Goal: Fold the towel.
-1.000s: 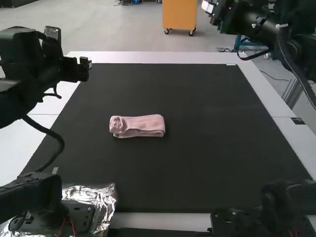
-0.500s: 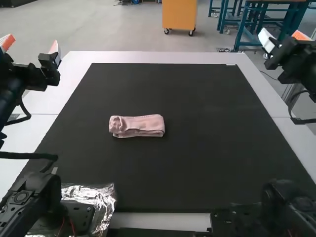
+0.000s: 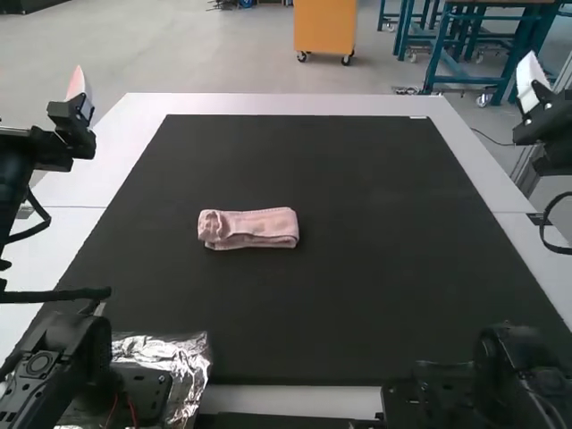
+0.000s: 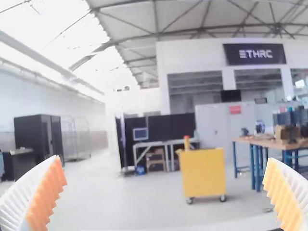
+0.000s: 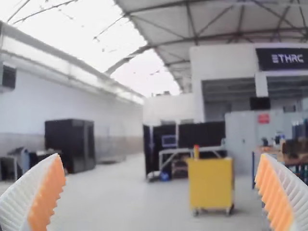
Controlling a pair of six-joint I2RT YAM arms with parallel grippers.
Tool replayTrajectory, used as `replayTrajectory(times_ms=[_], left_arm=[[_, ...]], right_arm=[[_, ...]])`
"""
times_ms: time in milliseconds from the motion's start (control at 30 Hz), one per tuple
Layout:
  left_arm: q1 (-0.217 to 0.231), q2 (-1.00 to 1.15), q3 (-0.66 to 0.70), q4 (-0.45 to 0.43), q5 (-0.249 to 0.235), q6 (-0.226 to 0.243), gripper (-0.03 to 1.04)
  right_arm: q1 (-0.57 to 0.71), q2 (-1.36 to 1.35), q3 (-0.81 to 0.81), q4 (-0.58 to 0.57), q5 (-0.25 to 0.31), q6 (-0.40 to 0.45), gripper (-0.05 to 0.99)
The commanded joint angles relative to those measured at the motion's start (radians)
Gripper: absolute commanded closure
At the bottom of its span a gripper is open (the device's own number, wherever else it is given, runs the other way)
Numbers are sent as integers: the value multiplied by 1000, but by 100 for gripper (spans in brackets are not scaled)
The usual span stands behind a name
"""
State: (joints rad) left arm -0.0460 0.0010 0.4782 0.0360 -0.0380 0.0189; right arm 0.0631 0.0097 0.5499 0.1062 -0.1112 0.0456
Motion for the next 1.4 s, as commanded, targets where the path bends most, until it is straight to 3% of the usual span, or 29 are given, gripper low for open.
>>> replayTrajectory(times_ms=[0,100,233,467,533,600,667,733,800,833,900,967,1033,1367], left_arm=[[-8,-1,-81,111,12,9,4],[-8,-1,-170,232,38,49,6],[-8,-1,-280,312,69,50,6],[-2,-1,-418,383,101,61,6],[-2,-1,-449,383,99,79,6],[0,-1,-478,378,95,125,5],[0,-1,-478,291,95,156,5],[0,-1,-478,214,95,191,5],[0,-1,-478,146,93,181,5],[0,-1,-478,105,93,171,5],[0,-1,-478,22,93,96,5],[0,-1,-478,-41,92,-17,6],[3,-1,-478,-47,92,-96,10],[32,-1,-478,-47,86,-112,5]], right_arm=[[-13,-7,-137,174,19,-43,3],[-13,-7,-252,323,-22,-55,3],[-13,-7,-377,454,-39,-67,3],[-13,-7,-485,475,-54,-69,3],[-13,-7,-502,460,-56,-107,3],[-13,-7,-528,437,-7,-118,3],[-13,-7,-553,411,91,-104,3],[-13,-7,-550,316,169,-95,3],[-13,-7,-550,219,248,-53,3],[-13,-7,-550,158,252,-39,3],[-13,-7,-551,49,254,-36,3],[-13,-7,-551,-53,254,-39,3],[-14,-8,-551,-79,254,-46,3],[-11,-8,-551,-80,239,-50,3]])
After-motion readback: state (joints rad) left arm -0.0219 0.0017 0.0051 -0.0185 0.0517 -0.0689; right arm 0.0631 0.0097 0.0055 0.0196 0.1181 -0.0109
